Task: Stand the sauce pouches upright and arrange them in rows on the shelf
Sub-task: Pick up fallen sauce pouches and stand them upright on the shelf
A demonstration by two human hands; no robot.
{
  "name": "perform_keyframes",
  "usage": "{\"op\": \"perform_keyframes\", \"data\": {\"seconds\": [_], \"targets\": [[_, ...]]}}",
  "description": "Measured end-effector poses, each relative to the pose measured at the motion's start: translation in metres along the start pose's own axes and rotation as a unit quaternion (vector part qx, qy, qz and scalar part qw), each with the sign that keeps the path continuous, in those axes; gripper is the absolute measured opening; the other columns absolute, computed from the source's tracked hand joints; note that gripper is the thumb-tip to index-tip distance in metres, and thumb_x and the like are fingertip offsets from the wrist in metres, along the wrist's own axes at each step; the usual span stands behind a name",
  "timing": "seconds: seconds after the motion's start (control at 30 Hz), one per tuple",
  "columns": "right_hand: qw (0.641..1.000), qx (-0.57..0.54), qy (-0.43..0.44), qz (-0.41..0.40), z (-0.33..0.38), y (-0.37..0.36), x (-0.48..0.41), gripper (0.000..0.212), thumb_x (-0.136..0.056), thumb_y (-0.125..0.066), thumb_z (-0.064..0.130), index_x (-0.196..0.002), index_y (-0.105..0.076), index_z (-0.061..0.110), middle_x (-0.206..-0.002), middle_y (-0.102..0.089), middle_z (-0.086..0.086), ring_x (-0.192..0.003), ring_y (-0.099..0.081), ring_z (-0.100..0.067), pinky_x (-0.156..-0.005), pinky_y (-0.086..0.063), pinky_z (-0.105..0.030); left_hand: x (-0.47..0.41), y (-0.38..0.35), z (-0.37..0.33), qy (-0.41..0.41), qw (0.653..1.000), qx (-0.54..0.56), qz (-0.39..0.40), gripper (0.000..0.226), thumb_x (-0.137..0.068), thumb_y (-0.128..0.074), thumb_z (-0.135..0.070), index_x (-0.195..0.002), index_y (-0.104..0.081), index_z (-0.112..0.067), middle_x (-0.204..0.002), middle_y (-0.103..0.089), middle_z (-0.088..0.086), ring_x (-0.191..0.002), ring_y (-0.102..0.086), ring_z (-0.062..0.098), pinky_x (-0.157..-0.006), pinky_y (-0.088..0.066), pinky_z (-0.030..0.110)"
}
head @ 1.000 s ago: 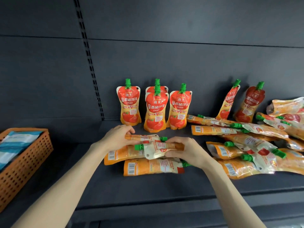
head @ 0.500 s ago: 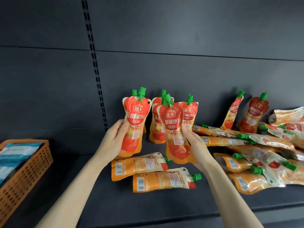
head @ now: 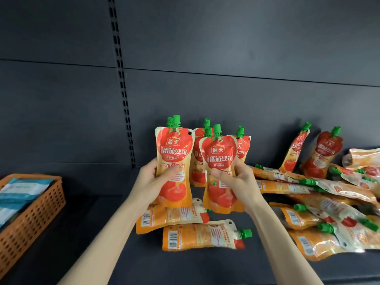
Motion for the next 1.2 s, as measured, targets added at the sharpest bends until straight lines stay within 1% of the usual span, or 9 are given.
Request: {"op": "perform_keyframes", "data": {"seconds": [0.17, 0.3, 0.47, 0.6, 0.73, 0.8, 0.9, 0.97, 1.2], "targets": [[1.0, 0.02, 0.013, -0.017, -0.002, 0.016, -0.01, 0.025, -0.073, -0.076, 0.008, -0.094, -0.069, 0.019, -0.086, -0.074, 0.008, -0.084, -0.07, -0.01, -0.068, -0.056, -0.021, -0.012, 0.003, -0.001, -0.023, 0.997, -0.075, -0.011, 0.029, -0.078, -0.07, -0.026, -0.101, -0.058, -0.039, -0.098, -0.069, -0.015, -0.09, -0.065, -0.001, -0.072, -0.052, 0.019], [0.999, 0.013, 0.015, -0.028, -0.009, 0.025, -0.017, 0.023, -0.073, -0.075, 0.003, -0.092, -0.069, 0.016, -0.083, -0.075, 0.007, -0.081, -0.071, -0.012, -0.067, -0.057, -0.022, -0.015, -0.005, 0.005, -0.038, 0.994, -0.102, -0.02, 0.029, -0.079, -0.071, -0.023, -0.105, -0.06, -0.031, -0.099, -0.067, -0.016, -0.089, -0.064, -0.003, -0.066, -0.052, 0.014], [0.999, 0.029, -0.025, 0.003, -0.036, 0.024, -0.022, 0.027, -0.078, -0.071, 0.005, -0.103, -0.066, 0.014, -0.096, -0.073, 0.004, -0.089, -0.069, -0.009, -0.072, -0.054, -0.019, -0.022, -0.007, 0.027, -0.017, 0.988, -0.148, -0.041, 0.033, -0.08, -0.071, -0.025, -0.11, -0.062, -0.018, -0.105, -0.068, -0.005, -0.099, -0.064, 0.011, -0.081, -0.055, 0.032], [0.998, 0.059, -0.025, 0.022, -0.05, 0.025, -0.02, 0.038, -0.08, -0.069, 0.004, -0.107, -0.055, 0.027, -0.107, -0.068, 0.006, -0.1, -0.065, -0.01, -0.081, -0.054, -0.023, -0.021, -0.008, 0.041, -0.003, 0.985, -0.174, -0.022, 0.039, -0.08, -0.07, -0.024, -0.116, -0.059, -0.017, -0.111, -0.067, -0.002, -0.104, -0.062, 0.012, -0.088, -0.054, 0.036], [0.995, 0.099, -0.009, 0.008, -0.055, 0.027, -0.021, 0.04, -0.08, -0.071, 0.007, -0.114, -0.055, 0.022, -0.111, -0.066, 0.002, -0.105, -0.062, -0.015, -0.088, -0.053, -0.035, -0.022, -0.008, 0.045, 0.007, 0.976, -0.218, -0.005, 0.045, -0.08, -0.071, -0.022, -0.122, -0.055, -0.017, -0.116, -0.065, -0.001, -0.107, -0.06, 0.012, -0.091, -0.052, 0.035], [0.993, 0.117, 0.003, 0.002, -0.055, 0.027, -0.022, 0.041, -0.08, -0.071, 0.009, -0.115, -0.054, 0.022, -0.111, -0.066, 0.004, -0.105, -0.062, -0.013, -0.087, -0.052, -0.03, -0.022, -0.007, 0.045, 0.006, 0.973, -0.232, -0.009, 0.047, -0.079, -0.071, -0.023, -0.123, -0.055, -0.015, -0.117, -0.065, 0.0, -0.109, -0.06, 0.015, -0.092, -0.052, 0.039], [0.991, 0.136, 0.012, -0.003, -0.052, 0.025, -0.019, 0.041, -0.081, -0.07, 0.011, -0.115, -0.051, 0.025, -0.107, -0.064, 0.013, -0.102, -0.06, -0.005, -0.081, -0.048, -0.015, -0.022, -0.007, 0.043, -0.001, 0.97, -0.242, -0.02, 0.046, -0.079, -0.071, -0.021, -0.123, -0.055, -0.015, -0.118, -0.065, 0.001, -0.11, -0.06, 0.016, -0.092, -0.052, 0.04], [0.99, 0.144, 0.01, -0.005, -0.051, 0.025, -0.017, 0.04, -0.082, -0.068, 0.012, -0.114, -0.049, 0.028, -0.104, -0.061, 0.02, -0.098, -0.059, 0.0, -0.077, -0.047, -0.009, -0.02, -0.007, 0.042, -0.005, 0.97, -0.243, -0.026, 0.046, -0.08, -0.071, -0.02, -0.122, -0.055, -0.015, -0.119, -0.065, 0.002, -0.11, -0.061, 0.016, -0.092, -0.052, 0.04], [0.984, 0.176, 0.006, -0.017, -0.051, 0.023, -0.017, 0.04, -0.084, -0.067, 0.016, -0.119, -0.048, 0.02, -0.114, -0.06, 0.011, -0.102, -0.055, -0.001, -0.074, -0.044, -0.007, -0.018, -0.008, 0.041, 0.003, 0.972, -0.233, -0.013, 0.048, -0.081, -0.07, -0.018, -0.124, -0.051, -0.016, -0.12, -0.064, 0.001, -0.109, -0.061, 0.016, -0.089, -0.053, 0.032]]}}
Point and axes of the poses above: each hand's wrist, its own x-axis away from the middle knuckle, its own y-axis out of the back of the hand, z = x × y, the point moved 7 cm from there along -x, towards the middle knuckle
